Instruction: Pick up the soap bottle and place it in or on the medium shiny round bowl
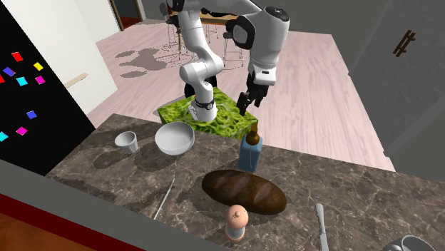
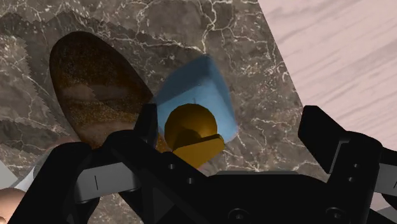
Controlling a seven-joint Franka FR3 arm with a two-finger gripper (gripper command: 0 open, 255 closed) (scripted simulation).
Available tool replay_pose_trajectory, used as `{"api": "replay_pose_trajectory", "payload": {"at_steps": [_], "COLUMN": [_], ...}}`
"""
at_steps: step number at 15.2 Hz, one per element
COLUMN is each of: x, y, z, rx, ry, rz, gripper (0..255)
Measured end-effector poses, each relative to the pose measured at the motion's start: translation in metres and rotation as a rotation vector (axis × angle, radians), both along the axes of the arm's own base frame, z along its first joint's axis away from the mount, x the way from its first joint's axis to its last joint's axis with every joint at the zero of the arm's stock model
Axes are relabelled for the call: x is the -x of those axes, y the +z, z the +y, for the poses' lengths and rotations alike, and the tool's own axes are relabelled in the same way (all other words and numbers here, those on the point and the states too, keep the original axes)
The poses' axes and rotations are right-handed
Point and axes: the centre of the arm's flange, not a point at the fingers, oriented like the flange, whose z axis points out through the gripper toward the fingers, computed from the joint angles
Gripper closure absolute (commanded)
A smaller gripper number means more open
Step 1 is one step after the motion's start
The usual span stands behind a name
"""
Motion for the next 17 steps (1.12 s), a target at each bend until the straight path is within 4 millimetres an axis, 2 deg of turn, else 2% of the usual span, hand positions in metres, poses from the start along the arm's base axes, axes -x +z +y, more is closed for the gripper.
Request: {"api": "replay_pose_trajectory", "payload": {"at_steps": [3,5,12,17], "x": [-0.036,-0.048,-0.051,-0.051], "y": [-0.018,-0.025,-0.059,-0.063], "z": [-0.007,-0.010,-0.016,-0.016], "rx": [-0.006,-0.008,-0.009,-0.009], "ry": [-0.010,-0.014,-0.015,-0.015], "rz": [-0.019,-0.026,-0.029,-0.029], "gripper": [0,0,0,0]}}
